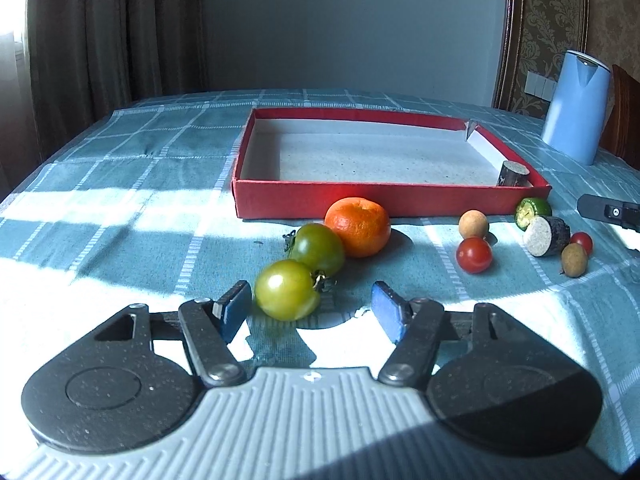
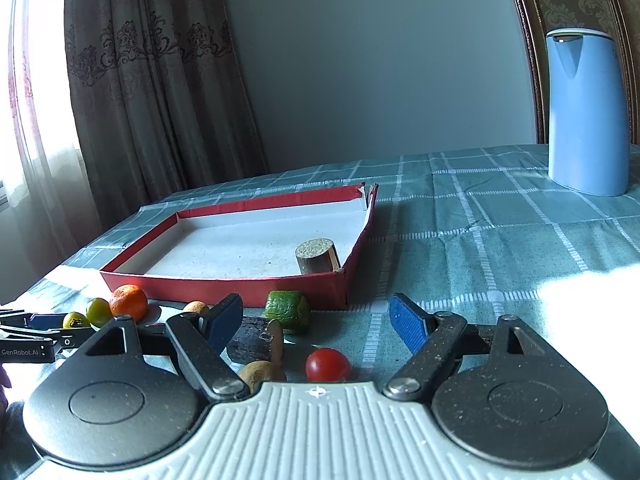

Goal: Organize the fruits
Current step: 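Grasp the yellow-green tomato with the left gripper and drop it in the box, then close the right gripper around the dark bark block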

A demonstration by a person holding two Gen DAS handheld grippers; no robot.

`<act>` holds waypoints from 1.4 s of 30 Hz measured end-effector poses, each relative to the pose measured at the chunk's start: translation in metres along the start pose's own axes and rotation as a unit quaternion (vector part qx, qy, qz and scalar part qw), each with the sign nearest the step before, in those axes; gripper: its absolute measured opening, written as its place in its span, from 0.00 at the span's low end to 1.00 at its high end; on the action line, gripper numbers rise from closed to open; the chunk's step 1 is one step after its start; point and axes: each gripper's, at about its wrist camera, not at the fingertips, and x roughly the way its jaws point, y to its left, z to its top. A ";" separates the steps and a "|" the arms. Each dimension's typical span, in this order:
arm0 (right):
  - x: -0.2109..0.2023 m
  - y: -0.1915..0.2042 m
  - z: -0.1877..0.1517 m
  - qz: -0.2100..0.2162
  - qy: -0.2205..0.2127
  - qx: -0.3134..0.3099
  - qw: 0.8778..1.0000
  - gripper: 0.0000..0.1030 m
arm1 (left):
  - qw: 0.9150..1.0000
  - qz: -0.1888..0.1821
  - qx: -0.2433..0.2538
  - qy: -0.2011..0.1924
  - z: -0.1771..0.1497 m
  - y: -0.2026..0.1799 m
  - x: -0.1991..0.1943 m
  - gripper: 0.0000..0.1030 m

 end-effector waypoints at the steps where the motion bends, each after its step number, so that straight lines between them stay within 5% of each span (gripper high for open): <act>1: -0.001 0.000 0.000 0.001 -0.001 0.001 1.000 0.78 | 1.000 0.001 -0.004 -0.002 0.000 0.001 0.000 0.54; 7: -0.014 0.013 -0.007 0.032 0.005 -0.002 0.999 0.78 | 1.000 0.008 -0.015 -0.010 -0.003 0.005 -0.003 0.32; 13: -0.022 0.054 -0.018 0.075 0.024 -0.055 0.995 0.78 | 0.999 0.009 -0.020 -0.046 0.010 0.003 -0.023 0.31; 20: -0.011 0.070 -0.025 0.089 0.044 -0.069 0.993 0.78 | 0.996 0.020 -0.009 -0.081 0.065 -0.006 -0.023 0.31; 26: -0.009 0.060 -0.025 0.099 0.048 -0.040 0.993 0.78 | 0.998 0.032 -0.018 -0.048 0.090 -0.011 0.030 0.31; 34: -0.009 0.058 -0.025 0.108 0.049 -0.030 0.992 0.78 | 0.998 0.057 -0.015 -0.011 0.078 -0.014 0.070 0.33; 37: -0.008 0.057 -0.025 0.111 0.050 -0.028 0.992 0.79 | 0.998 0.065 -0.012 -0.017 0.074 -0.014 0.071 0.38; 39: -0.008 0.058 -0.025 0.112 0.051 -0.028 0.992 0.80 | 0.997 0.066 -0.014 -0.027 0.074 -0.013 0.065 0.64; 42: -0.009 0.058 -0.025 0.112 0.051 -0.028 0.992 0.81 | 0.995 0.066 -0.024 -0.064 0.072 -0.014 0.043 0.82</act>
